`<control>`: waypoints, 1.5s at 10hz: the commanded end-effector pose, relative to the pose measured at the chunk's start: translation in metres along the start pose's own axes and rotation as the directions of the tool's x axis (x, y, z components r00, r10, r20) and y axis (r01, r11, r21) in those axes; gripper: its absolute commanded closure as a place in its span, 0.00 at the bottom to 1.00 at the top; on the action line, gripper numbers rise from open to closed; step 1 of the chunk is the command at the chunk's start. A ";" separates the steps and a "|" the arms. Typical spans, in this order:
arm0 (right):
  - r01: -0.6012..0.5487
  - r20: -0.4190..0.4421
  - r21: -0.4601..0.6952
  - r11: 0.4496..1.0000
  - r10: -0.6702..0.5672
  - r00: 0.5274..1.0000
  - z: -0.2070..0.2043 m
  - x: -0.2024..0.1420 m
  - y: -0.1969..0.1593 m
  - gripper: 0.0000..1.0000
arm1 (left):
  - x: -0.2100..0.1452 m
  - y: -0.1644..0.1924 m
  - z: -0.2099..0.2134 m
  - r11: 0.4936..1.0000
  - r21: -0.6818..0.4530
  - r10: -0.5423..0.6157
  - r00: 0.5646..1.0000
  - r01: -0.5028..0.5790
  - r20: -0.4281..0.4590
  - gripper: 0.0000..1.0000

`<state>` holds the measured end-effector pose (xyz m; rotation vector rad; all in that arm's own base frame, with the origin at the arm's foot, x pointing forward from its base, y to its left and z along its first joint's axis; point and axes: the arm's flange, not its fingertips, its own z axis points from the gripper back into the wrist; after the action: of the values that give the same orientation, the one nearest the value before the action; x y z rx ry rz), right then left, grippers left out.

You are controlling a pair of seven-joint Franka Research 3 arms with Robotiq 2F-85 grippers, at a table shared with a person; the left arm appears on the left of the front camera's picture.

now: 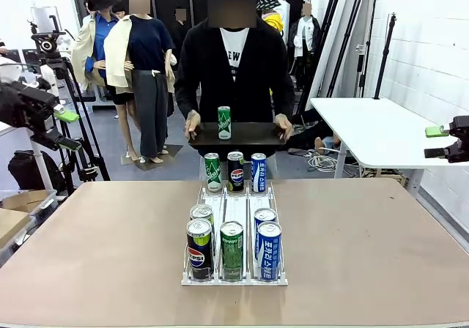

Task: Retrieve and hand over the desired beverage to the person.
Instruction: Pick up another can of the same type that the person held from the Automatic Can Dispenser.

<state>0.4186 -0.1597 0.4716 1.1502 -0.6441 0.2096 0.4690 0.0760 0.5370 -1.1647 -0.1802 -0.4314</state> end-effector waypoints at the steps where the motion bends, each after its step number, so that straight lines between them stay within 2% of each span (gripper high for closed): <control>1: -0.002 0.006 0.013 1.000 0.002 1.000 -0.001 -0.001 0.001 0.00 | -0.018 0.013 0.011 0.998 -0.047 0.046 0.996 -0.043 0.077 0.00; 3: -0.002 0.006 0.013 1.000 0.002 1.000 -0.001 -0.001 0.001 0.00 | -0.032 0.022 0.009 0.992 -0.046 0.118 0.987 -0.113 0.107 0.00; 8: -0.002 0.006 0.013 1.000 0.002 1.000 -0.001 -0.001 0.001 0.00 | -0.065 0.029 0.014 0.986 -0.086 0.152 0.978 -0.141 0.142 0.00; 12: -0.002 0.006 0.013 1.000 0.002 1.000 -0.001 -0.001 0.001 0.00 | -0.064 0.020 0.011 0.987 -0.096 0.141 0.980 -0.129 0.138 0.00; 13: -0.002 0.006 0.013 1.000 0.002 1.000 -0.001 -0.001 0.001 0.00 | -0.066 0.033 0.015 0.989 -0.072 0.137 0.984 -0.129 0.110 0.00; 15: -0.002 0.006 0.013 1.000 0.002 1.000 -0.001 -0.001 0.001 0.00 | -0.066 0.033 0.015 0.989 -0.072 0.137 0.984 -0.129 0.110 0.00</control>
<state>0.4186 -0.1597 0.4716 1.1503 -0.6440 0.2099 0.4256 0.1144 0.4915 -1.2613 -0.1882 -0.2552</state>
